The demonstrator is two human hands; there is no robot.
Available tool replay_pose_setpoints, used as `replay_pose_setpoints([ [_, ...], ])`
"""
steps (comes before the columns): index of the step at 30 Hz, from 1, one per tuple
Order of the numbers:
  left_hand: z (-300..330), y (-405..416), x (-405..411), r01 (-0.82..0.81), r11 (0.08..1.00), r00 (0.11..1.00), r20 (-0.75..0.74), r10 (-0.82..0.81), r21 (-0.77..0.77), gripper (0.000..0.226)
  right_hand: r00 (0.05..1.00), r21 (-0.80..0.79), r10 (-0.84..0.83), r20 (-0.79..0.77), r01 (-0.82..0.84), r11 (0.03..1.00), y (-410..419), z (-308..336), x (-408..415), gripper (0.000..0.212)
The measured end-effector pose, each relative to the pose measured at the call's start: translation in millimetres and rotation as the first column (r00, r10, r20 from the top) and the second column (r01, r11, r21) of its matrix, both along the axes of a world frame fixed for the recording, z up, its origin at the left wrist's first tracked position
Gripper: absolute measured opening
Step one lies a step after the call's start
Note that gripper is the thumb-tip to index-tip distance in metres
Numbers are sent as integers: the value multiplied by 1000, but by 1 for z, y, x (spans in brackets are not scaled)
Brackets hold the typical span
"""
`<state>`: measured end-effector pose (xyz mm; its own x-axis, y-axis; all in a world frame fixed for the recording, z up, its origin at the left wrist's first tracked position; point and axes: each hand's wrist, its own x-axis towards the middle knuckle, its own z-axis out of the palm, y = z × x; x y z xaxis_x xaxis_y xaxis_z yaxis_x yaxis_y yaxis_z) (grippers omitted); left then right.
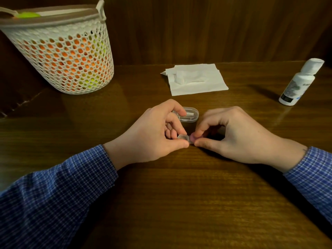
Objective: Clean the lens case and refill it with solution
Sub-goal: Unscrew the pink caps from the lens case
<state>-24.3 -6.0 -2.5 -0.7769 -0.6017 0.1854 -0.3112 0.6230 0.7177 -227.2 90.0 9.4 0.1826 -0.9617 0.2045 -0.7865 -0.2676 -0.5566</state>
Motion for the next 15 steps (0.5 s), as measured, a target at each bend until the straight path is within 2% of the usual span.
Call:
replay_pose_setpoints([
  [5, 1, 0, 0, 2, 1000, 1000, 8, -2, 11, 60, 999, 19, 13, 46, -14, 1000, 0, 0, -2, 9],
  [10, 0, 0, 0, 4, 1000, 1000, 0, -4, 8, 60, 999, -35, -37, 13, 38, 999, 1, -2, 4, 24],
  [15, 0, 0, 0, 0, 1000, 1000, 2, 0, 0, 61, 1000, -36, -14, 1, 14, 999, 1, -2, 2, 12],
])
